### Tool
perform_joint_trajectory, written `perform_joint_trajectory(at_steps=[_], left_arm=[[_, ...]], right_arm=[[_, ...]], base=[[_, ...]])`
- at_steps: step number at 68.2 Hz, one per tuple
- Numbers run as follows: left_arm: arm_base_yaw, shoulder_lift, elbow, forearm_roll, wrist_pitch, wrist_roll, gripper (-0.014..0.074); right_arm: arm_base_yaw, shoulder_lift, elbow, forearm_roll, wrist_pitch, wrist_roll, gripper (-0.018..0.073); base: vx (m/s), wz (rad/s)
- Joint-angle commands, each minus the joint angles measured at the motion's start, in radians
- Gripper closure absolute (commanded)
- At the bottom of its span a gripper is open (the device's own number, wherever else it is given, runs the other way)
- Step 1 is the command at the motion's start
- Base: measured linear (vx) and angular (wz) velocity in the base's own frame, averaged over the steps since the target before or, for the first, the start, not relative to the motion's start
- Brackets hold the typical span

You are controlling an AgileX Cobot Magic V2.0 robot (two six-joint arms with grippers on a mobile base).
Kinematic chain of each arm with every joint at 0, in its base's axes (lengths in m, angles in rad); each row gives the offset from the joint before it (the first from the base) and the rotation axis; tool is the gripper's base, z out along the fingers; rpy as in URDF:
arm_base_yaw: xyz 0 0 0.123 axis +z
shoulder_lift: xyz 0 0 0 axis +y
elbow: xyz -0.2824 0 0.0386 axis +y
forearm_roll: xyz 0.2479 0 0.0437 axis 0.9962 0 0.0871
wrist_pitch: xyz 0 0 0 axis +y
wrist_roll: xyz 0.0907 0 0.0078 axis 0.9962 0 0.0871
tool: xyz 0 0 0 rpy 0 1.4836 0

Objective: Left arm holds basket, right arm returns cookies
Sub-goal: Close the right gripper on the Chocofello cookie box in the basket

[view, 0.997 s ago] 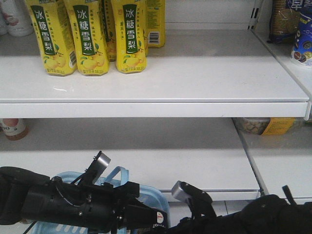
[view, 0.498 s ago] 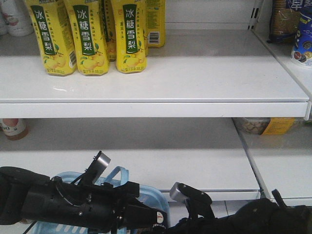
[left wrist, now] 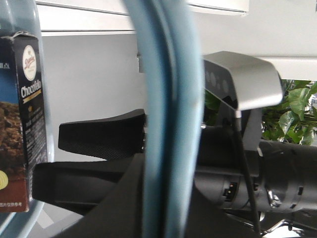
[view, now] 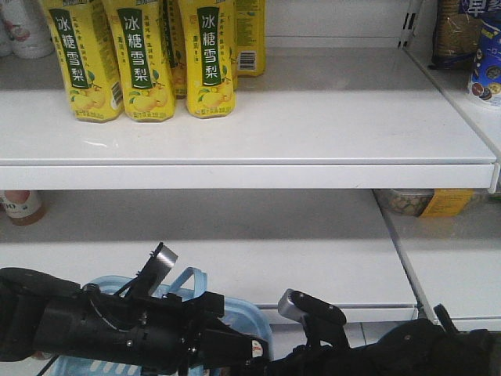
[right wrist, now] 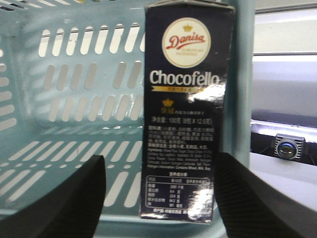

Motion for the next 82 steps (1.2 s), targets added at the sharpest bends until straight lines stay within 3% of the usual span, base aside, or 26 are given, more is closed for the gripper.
perform_joint_trajectory(at_steps=[1,38,59,82], left_arm=[[0.000,-0.040,-0.021,-0.056,0.068,0.008,0.0603],[0.000,-0.040,-0.021,-0.056,0.068,0.008,0.0603],[0.000,-0.040,-0.021,-0.056,0.068,0.008,0.0603],[0.000,-0.040,-0.021,-0.056,0.068,0.008,0.0603]], right_arm=[[-0.001,-0.003,-0.025,0.015,0.036,-0.005,0.0104],[-0.001,0.087,-0.057,0.024,0.070,-0.010,0.0104],[-0.001,0.114,-0.057,0.086,0.078,-0.075,0.0108],[-0.001,0.120,-0.057,0.165,0.086,-0.150,0.0237]], base=[[0.00,0.00],[0.00,0.00],[0.00,0.00],[0.00,0.00]])
